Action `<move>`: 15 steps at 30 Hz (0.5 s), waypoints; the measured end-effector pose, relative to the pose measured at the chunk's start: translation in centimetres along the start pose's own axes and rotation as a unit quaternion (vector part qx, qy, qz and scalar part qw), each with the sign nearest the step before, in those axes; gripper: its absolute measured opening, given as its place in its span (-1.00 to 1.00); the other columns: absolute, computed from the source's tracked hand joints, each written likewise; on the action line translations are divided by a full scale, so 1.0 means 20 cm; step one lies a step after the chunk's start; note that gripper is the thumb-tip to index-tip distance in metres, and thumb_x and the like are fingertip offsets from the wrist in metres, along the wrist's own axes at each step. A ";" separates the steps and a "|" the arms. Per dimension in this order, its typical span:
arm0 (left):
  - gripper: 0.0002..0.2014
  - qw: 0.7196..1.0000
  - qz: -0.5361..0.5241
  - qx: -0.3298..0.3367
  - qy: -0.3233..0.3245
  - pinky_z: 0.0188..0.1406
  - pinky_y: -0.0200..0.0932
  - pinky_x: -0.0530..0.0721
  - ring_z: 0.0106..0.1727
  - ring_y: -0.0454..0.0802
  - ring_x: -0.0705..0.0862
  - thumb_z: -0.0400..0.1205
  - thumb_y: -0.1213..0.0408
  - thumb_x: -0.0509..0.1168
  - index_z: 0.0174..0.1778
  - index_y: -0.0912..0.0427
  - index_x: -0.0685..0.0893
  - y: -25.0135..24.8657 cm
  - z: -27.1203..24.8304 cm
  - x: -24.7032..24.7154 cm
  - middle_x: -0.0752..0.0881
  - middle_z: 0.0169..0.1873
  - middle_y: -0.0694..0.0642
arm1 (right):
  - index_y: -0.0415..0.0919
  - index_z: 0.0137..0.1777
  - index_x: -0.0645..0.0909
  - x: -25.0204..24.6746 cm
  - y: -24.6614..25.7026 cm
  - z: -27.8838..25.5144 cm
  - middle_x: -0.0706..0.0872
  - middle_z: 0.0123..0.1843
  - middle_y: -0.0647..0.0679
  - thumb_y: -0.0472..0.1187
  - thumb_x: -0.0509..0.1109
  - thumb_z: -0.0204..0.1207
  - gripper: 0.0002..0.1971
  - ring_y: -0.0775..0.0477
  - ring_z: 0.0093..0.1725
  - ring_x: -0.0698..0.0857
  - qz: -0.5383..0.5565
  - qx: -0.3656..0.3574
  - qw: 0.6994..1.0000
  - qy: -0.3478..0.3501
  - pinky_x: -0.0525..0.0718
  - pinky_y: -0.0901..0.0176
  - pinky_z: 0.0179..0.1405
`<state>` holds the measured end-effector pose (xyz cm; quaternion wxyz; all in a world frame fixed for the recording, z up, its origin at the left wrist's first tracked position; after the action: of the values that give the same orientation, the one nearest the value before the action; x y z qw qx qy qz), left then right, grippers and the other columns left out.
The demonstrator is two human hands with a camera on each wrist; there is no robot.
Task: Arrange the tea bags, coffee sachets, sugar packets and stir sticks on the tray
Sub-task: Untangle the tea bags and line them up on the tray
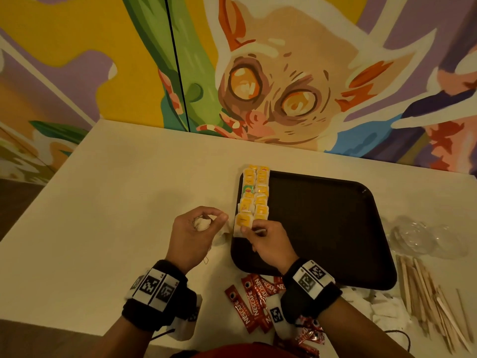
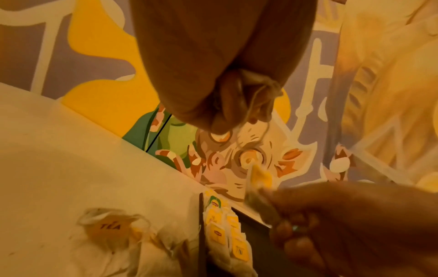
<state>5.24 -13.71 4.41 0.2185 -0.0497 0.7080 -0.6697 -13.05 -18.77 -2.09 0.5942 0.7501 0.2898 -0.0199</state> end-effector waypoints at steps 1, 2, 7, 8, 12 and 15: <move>-0.91 1.000 0.002 -0.006 -0.003 -0.68 -0.27 0.47 -0.70 -0.06 0.49 0.50 0.19 0.50 -0.19 0.12 0.79 0.01 0.00 -0.01 0.64 -0.43 0.04 | -0.09 -0.14 0.74 0.00 -0.06 0.02 0.67 -0.33 0.17 -0.05 0.41 0.62 -0.83 0.22 -0.31 0.62 -0.028 0.023 0.999 0.003 0.59 0.19 -0.12; -0.91 1.000 0.005 -0.008 -0.003 -0.69 -0.30 0.46 -0.71 -0.08 0.48 0.50 0.20 0.50 -0.20 0.14 0.79 0.02 0.00 -0.01 0.62 -0.45 0.01 | -0.10 -0.15 0.74 0.01 -0.11 0.05 0.68 -0.32 0.16 -0.05 0.42 0.62 -0.82 0.18 -0.30 0.63 -0.053 0.044 0.998 0.004 0.60 0.21 -0.14; -0.90 1.000 -0.001 -0.023 0.001 -0.72 -0.33 0.43 -0.72 -0.11 0.47 0.50 0.23 0.50 -0.21 0.18 0.77 0.04 -0.01 -0.02 0.63 -0.50 -0.05 | -0.21 -0.12 0.76 0.06 -0.30 0.16 0.78 -0.07 -0.15 -0.14 0.44 0.61 -0.84 -0.14 -0.03 0.77 -0.131 0.123 0.984 0.008 0.76 0.07 0.01; -0.90 1.000 -0.001 -0.025 0.003 -0.72 -0.32 0.44 -0.72 -0.11 0.47 0.50 0.22 0.50 -0.21 0.18 0.77 0.05 -0.01 -0.02 0.63 -0.52 -0.07 | -0.16 -0.18 0.73 0.07 -0.31 0.18 0.77 -0.03 -0.17 -0.16 0.44 0.60 -0.85 -0.20 0.03 0.75 -0.146 0.131 0.981 0.009 0.77 -0.02 0.08; -0.90 1.000 0.007 -0.022 0.007 -0.71 -0.32 0.46 -0.71 -0.16 0.48 0.51 0.22 0.49 -0.21 0.17 0.76 0.04 -0.01 -0.03 0.66 -0.51 -0.15 | -0.07 -0.22 0.65 0.08 -0.36 0.24 0.68 0.16 -0.27 -0.26 0.45 0.56 -0.86 -0.24 0.03 0.73 -0.181 0.164 0.970 -0.025 0.79 -0.08 0.09; -0.89 1.000 0.004 -0.021 0.008 -0.71 -0.32 0.44 -0.70 -0.15 0.48 0.51 0.22 0.49 -0.21 0.18 0.76 0.05 -0.01 -0.03 0.63 -0.56 -0.13 | -0.20 0.04 0.70 0.06 -0.42 0.26 0.58 0.18 -0.18 -0.31 0.46 0.53 -0.89 -0.17 -0.05 0.74 -0.163 0.183 0.968 -0.063 0.81 -0.02 0.02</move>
<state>5.96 -13.13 3.59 0.2142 -0.0466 0.7238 -0.6543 -14.20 -21.89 -11.42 0.4526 0.7860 0.3614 -0.2160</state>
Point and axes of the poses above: each hand's wrist, its own z-axis towards the middle knuckle, its own x-axis out of the palm, y = z × x, the point moved 9 cm from there along z, towards the middle knuckle
